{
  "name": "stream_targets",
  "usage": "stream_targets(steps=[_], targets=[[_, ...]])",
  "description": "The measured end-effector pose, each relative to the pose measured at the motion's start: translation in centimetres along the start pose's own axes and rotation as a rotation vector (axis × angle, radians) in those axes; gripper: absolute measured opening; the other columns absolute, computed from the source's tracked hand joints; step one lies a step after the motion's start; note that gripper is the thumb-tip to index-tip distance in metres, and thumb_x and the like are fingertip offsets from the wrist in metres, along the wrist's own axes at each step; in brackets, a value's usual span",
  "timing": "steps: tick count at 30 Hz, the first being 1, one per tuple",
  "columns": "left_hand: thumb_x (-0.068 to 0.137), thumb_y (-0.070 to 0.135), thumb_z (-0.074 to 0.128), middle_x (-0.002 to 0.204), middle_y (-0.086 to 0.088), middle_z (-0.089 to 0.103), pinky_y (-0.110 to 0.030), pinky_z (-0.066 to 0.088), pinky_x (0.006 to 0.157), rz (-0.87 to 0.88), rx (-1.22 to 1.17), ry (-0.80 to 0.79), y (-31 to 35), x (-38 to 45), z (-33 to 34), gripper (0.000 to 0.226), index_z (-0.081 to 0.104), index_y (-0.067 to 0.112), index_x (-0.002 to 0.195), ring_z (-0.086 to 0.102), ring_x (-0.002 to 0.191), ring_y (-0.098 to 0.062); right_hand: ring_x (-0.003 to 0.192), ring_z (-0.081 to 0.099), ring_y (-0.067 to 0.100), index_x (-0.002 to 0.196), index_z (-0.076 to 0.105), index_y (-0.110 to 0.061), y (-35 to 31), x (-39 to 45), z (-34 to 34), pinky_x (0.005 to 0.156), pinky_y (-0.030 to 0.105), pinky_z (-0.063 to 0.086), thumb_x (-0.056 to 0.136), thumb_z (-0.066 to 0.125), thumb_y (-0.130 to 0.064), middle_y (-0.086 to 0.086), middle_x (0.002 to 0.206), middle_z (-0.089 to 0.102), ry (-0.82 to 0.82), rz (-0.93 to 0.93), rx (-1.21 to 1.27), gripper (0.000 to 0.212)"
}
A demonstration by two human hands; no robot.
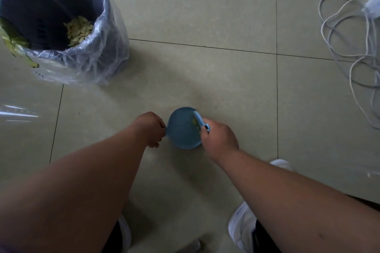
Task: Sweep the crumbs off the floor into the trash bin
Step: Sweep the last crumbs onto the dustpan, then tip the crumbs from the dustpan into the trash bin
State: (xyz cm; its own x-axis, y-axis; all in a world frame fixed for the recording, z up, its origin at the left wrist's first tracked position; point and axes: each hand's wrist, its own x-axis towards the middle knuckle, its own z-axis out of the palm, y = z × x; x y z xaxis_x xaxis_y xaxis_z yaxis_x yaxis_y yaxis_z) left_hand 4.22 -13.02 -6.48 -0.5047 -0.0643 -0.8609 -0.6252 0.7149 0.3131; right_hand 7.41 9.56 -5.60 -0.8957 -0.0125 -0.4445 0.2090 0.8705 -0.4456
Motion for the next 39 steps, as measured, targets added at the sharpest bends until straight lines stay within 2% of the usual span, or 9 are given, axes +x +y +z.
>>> stream_targets(steps=[3,7,11,16,22,30,34,36,39], targets=[[0.094,0.020,0.070,0.082,-0.021,0.078,-0.025,0.053,0.044,0.005,-0.011,0.008,-0.2,0.1,-0.1,0.018,0.078,0.005,0.087,0.074,0.051,-0.025,0.096,0.068,0.036,0.117,0.069,-0.018,-1.3,-0.5,0.6,0.077,0.041,0.055,0.097,0.053,-0.030,0.011,0.102,0.075,-0.019,-0.027,0.065,0.028],[0.094,0.018,0.070,0.085,-0.021,0.078,-0.033,0.059,0.057,0.005,-0.014,0.043,-0.9,0.3,-0.8,0.019,0.079,0.002,0.091,0.075,0.061,-0.029,0.095,0.072,0.032,0.119,0.073,-0.016,-0.6,1.2,-1.0,0.079,0.037,0.055,0.096,0.057,-0.026,0.013,0.103,0.078,0.172,0.026,0.176,0.030],[0.094,0.019,0.070,0.086,-0.020,0.079,-0.032,0.057,0.058,0.000,0.008,0.078,-2.1,0.5,-2.1,0.020,0.079,0.002,0.093,0.076,0.066,-0.030,0.086,0.069,0.038,0.105,0.070,-0.010,2.4,4.0,-3.8,0.071,0.042,0.054,0.096,0.054,-0.022,0.017,0.094,0.075,0.279,0.121,0.074,0.021],[0.091,0.023,0.067,0.078,-0.011,0.080,-0.039,0.065,0.073,0.012,0.150,0.076,-2.8,0.7,-3.1,0.022,0.081,0.008,0.088,0.079,0.074,-0.027,0.076,0.058,0.037,0.090,0.060,-0.009,4.1,4.7,-4.6,0.062,0.036,0.040,0.098,0.050,-0.023,0.015,0.084,0.067,0.192,0.237,-0.028,0.019],[0.092,0.026,0.066,0.078,-0.011,0.080,-0.038,0.066,0.072,0.017,0.171,0.064,-2.5,0.6,-2.8,0.024,0.080,0.008,0.087,0.079,0.071,-0.027,0.100,0.068,0.038,0.117,0.070,-0.013,0.5,2.6,-0.5,0.077,0.038,0.050,0.098,0.054,-0.024,0.018,0.109,0.073,0.100,0.049,-0.066,0.027],[0.098,0.005,0.056,0.101,-0.013,0.078,-0.041,0.064,0.086,-0.023,-0.055,0.058,-1.7,0.5,-2.8,0.022,0.074,0.008,0.112,0.078,0.094,-0.029,0.095,0.067,0.033,0.115,0.070,-0.019,-3.1,0.6,1.5,0.076,0.038,0.054,0.096,0.053,-0.027,0.009,0.102,0.074,-0.022,-0.052,0.107,0.026],[0.098,0.010,0.064,0.092,-0.012,0.077,-0.036,0.062,0.073,-0.012,-0.147,0.066,-1.9,0.3,-3.4,0.014,0.076,0.006,0.102,0.072,0.075,-0.024,0.092,0.071,0.025,0.117,0.074,-0.023,-3.0,0.9,-1.0,0.078,0.033,0.054,0.096,0.056,-0.025,0.004,0.098,0.079,0.068,0.002,0.246,0.028],[0.095,0.019,0.073,0.085,-0.014,0.078,-0.031,0.055,0.054,0.007,-0.199,0.098,-1.4,-0.1,-4.1,0.018,0.080,0.003,0.096,0.067,0.060,-0.021,0.089,0.070,0.020,0.114,0.077,-0.021,-3.2,1.5,-2.9,0.075,0.027,0.049,0.096,0.058,-0.021,0.001,0.094,0.078,0.132,0.046,0.317,0.026],[0.091,0.028,0.077,0.074,-0.008,0.073,-0.023,0.043,0.047,0.035,-0.307,0.122,0.1,-1.7,-5.6,0.021,0.081,0.008,0.090,0.059,0.050,-0.017,0.085,0.069,0.018,0.105,0.078,-0.017,-4.2,2.5,-6.1,0.071,0.025,0.045,0.094,0.062,-0.020,-0.001,0.085,0.075,0.189,0.119,0.402,0.019]])
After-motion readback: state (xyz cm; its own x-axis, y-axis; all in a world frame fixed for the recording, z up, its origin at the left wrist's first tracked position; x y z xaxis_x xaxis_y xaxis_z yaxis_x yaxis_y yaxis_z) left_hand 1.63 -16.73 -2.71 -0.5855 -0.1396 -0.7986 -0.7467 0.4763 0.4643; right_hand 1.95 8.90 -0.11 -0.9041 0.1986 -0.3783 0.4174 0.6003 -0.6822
